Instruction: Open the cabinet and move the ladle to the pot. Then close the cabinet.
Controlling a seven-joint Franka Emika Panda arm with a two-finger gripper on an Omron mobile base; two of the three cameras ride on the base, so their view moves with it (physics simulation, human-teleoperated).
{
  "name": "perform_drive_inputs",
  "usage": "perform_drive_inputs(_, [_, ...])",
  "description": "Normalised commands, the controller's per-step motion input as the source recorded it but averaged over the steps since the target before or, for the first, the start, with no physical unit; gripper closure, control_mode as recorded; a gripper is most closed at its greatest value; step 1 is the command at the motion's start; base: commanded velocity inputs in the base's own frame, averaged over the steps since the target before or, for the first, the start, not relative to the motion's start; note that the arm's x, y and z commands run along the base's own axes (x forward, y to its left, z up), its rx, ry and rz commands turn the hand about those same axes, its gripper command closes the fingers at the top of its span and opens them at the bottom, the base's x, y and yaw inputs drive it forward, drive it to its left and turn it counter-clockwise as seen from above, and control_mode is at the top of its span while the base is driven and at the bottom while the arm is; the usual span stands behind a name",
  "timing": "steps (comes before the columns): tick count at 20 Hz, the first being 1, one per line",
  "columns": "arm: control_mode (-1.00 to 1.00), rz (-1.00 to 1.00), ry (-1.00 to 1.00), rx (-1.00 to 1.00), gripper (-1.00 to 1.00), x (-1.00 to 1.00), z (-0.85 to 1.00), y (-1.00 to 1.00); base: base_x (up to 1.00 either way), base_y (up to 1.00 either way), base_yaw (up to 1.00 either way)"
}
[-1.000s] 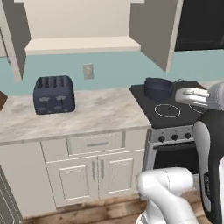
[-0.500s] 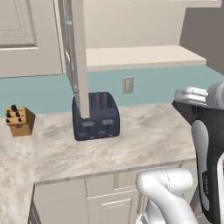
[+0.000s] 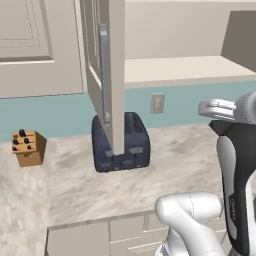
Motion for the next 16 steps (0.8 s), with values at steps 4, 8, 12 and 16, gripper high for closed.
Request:
perform_drive_inputs(4, [1.0,0.0,0.0,0.0,-1.0,0.0,0.0,0.0,0.16,-0.55,0.13])
perform_drive_inputs(8, [1.0,0.0,0.0,0.0,-1.0,0.0,0.0,0.0,-0.48,-0.4,0.12])
perform_drive_inputs(12, [1.0,0.0,0.0,0.0,-1.0,0.0,0.0,0.0,-0.72,-0.27,0.01])
perform_drive_inputs(16, [1.0,0.0,0.0,0.0,-1.0,0.0,0.0,0.0,0.21,-0.11,-0.1])
